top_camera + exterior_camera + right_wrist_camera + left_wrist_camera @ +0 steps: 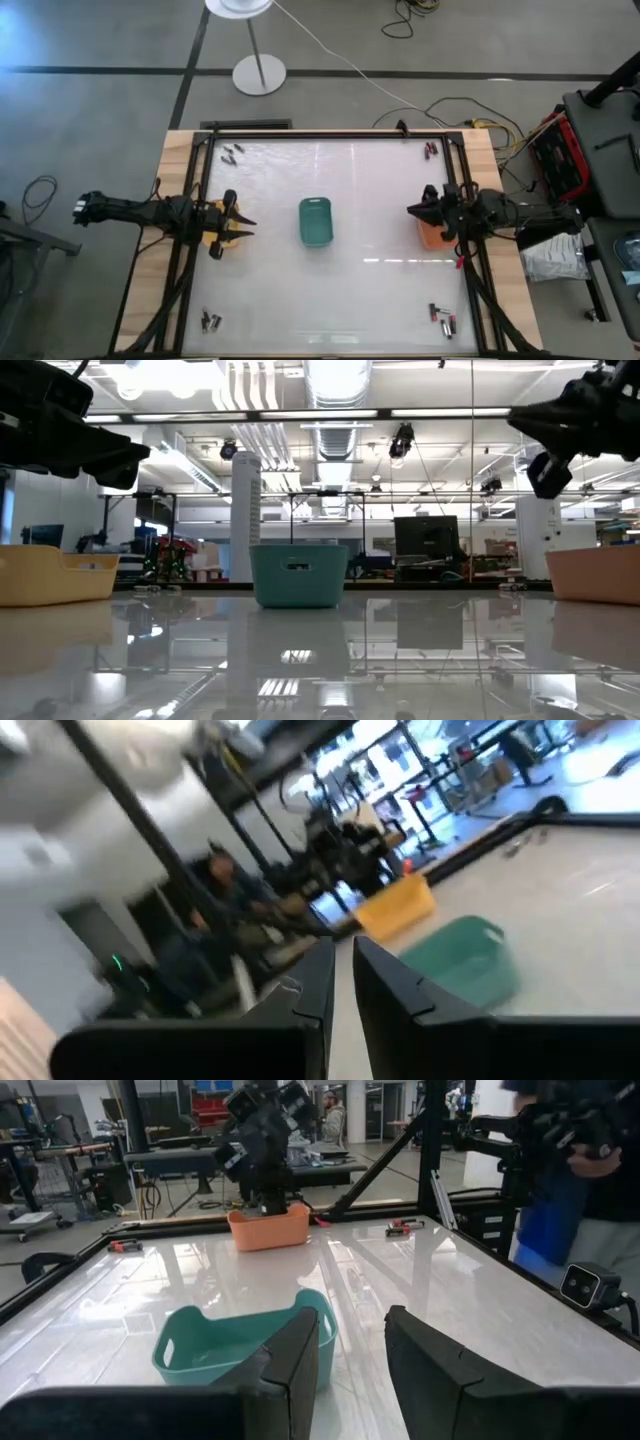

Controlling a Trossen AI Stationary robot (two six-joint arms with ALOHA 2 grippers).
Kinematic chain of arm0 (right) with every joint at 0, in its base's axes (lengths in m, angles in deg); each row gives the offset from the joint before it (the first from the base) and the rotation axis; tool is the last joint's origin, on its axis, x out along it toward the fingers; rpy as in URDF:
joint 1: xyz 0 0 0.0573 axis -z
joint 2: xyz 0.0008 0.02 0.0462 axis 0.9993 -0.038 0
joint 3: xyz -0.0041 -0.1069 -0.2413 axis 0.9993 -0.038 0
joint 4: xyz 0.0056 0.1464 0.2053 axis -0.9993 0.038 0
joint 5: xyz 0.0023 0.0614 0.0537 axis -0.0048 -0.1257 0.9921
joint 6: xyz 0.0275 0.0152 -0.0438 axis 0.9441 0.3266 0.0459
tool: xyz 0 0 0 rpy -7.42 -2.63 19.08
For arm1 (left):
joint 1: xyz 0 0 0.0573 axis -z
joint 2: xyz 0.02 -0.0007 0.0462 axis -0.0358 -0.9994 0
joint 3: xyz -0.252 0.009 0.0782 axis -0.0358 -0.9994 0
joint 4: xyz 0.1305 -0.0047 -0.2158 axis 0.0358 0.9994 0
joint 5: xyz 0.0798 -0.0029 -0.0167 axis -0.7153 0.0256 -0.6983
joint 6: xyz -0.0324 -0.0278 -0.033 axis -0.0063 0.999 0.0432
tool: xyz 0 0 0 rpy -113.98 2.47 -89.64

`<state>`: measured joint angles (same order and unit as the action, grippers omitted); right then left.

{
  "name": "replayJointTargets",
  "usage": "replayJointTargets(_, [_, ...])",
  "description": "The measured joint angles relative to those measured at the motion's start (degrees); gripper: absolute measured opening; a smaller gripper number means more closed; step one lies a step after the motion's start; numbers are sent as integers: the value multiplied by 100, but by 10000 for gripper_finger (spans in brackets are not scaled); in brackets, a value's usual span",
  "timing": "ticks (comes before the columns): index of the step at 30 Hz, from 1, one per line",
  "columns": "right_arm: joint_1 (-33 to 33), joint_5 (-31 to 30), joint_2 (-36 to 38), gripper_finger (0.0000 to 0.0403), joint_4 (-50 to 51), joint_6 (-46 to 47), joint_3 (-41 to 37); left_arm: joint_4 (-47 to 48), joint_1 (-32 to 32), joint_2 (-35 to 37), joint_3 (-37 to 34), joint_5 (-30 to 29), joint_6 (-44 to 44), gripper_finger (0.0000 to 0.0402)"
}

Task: Sort batteries
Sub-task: Put the red battery into the orange bin

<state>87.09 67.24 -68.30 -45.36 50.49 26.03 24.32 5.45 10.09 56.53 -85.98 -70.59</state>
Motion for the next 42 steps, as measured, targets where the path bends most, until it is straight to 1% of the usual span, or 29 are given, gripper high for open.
replayJointTargets(2, [1,-512,-192,34,-441,26,10,-2,0,0,0,0,1,100])
replayJointTargets(3, [3,-546,-276,34,-470,-92,94,-2,0,-2,0,0,1,100])
replayJointTargets(4, [-9,-456,-381,34,-371,-360,294,-11,0,-4,0,-1,2,100])
replayJointTargets(6, [-73,-168,-829,34,-130,-1060,995,-25,0,-15,0,0,2,100])
replayJointTargets(8, [-148,-376,-1432,34,614,-1498,1828,-26,0,-22,0,0,2,100])
replayJointTargets(10, [-200,-737,-2220,34,1249,-1821,2628,-28,0,-28,0,0,2,100])
replayJointTargets(11, [-210,-786,-2637,34,1485,-1951,2980,-25,0,-30,0,-1,1,100])
replayJointTargets(13, [-242,-756,-3373,34,1965,-1960,3720,-36,0,-33,0,0,1,100])
replayJointTargets(16, [-290,-524,-4373,34,3004,-1608,4629,-41,0,-37,0,0,2,100])
replayJointTargets(20, [-302,-464,-5470,34,4425,-1685,5627,-38,0,-50,0,0,1,100])
replayJointTargets(21, [-302,-461,-5694,35,4632,-1690,5858,-42,1,-50,0,0,2,100])
replayJointTargets(24, [-304,-280,-6323,57,5255,-1845,6503,-40,5,-61,0,0,1,100])
replayJointTargets(26, [-380,-144,-6704,84,5681,-1895,6852,-47,5,-66,0,0,2,100])
replayJointTargets(28, [-515,-20,-6971,115,6053,-1746,7108,-40,5,-72,0,0,2,100])
replayJointTargets(30, [-715,225,-7099,145,6502,-1453,7250,-47,5,-72,0,0,2,100])
replayJointTargets(32, [-1064,438,-7169,169,6843,-1152,7245,-42,5,-74,0,0,2,100])
replayJointTargets(34, [-1611,312,-7176,186,6972,-624,7103,-44,5,-76,0,0,2,100])
replayJointTargets(35, [-1904,216,-7173,191,6992,-217,7017,-44,5,-76,0,0,1,100])
replayJointTargets(37, [-2492,85,-7169,197,6970,999,6864,-44,5,-76,0,0,2,100])
replayJointTargets(42, [-3691,-16,-7580,193,6764,5272,6658,-46,2,-76,0,0,0,100])
